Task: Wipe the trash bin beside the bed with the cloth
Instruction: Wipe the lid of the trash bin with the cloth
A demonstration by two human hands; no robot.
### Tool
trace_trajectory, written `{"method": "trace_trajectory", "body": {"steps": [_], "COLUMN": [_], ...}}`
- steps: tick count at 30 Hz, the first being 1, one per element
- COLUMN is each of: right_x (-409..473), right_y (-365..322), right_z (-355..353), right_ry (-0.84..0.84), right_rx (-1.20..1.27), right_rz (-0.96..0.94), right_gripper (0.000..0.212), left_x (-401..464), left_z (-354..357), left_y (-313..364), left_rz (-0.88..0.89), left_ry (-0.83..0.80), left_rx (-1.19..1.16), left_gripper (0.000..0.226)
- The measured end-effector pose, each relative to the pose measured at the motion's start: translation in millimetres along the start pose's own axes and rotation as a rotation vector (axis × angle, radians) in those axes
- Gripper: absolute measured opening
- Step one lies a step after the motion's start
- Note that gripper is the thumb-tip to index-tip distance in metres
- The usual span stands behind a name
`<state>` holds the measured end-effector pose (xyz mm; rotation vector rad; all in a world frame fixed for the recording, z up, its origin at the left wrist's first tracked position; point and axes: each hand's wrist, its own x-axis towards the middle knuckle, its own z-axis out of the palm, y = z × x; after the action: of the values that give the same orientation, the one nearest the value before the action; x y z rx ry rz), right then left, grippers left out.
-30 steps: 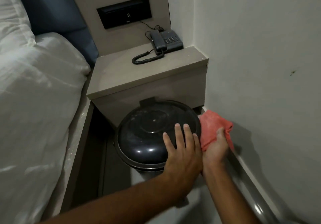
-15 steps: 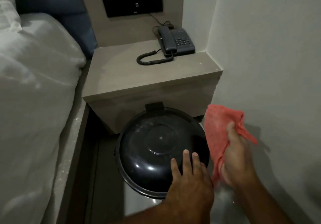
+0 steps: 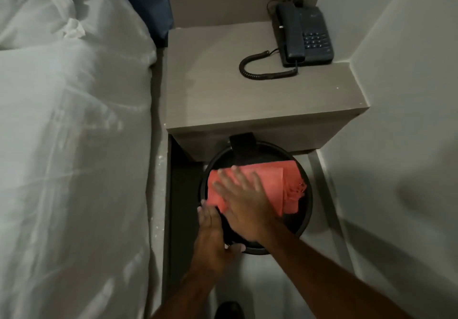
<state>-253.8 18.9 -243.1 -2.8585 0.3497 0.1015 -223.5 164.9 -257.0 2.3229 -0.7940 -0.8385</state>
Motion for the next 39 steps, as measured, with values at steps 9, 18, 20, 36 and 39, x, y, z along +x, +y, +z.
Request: {"method": "trace_trajectory", "body": {"steps": [9, 18, 20, 36, 39], "right_x": [-105.4, -116.9, -90.1, 75.7, 103.5], "right_y": [35.8, 80.3, 75.4, 115.5, 123.9], "right_z": [-40.2, -145.4, -169.7, -297.6, -270.7], "right_ry": [-0.316, -0.061, 0.212, 0.168, 0.083], "right_rx": [0.084, 0.806, 1.080, 2.021, 1.789], "right_rz": [-0.265, 0.828, 1.042, 0.834, 0.992], "right_gripper": [0.049, 0.028, 0.020, 0.020, 0.023], "left_x": [5.4, 45.2, 45.2, 120.6, 145.7], "left_z": [-31.6, -126.5, -133.3, -224.4, -240.2], "left_y": [4.3, 74.6, 113.7, 198.6, 188.6], "left_rz": [-0.118, -0.170, -0.236, -0.426, -0.423], "left_ry": [-0.068, -0.445, -0.339, 0.102, 0.208], "left_rx": [0.034, 0.005, -0.232, -1.395, -1.116], "left_gripper": [0.104, 0.047, 0.036, 0.039, 0.032]}}
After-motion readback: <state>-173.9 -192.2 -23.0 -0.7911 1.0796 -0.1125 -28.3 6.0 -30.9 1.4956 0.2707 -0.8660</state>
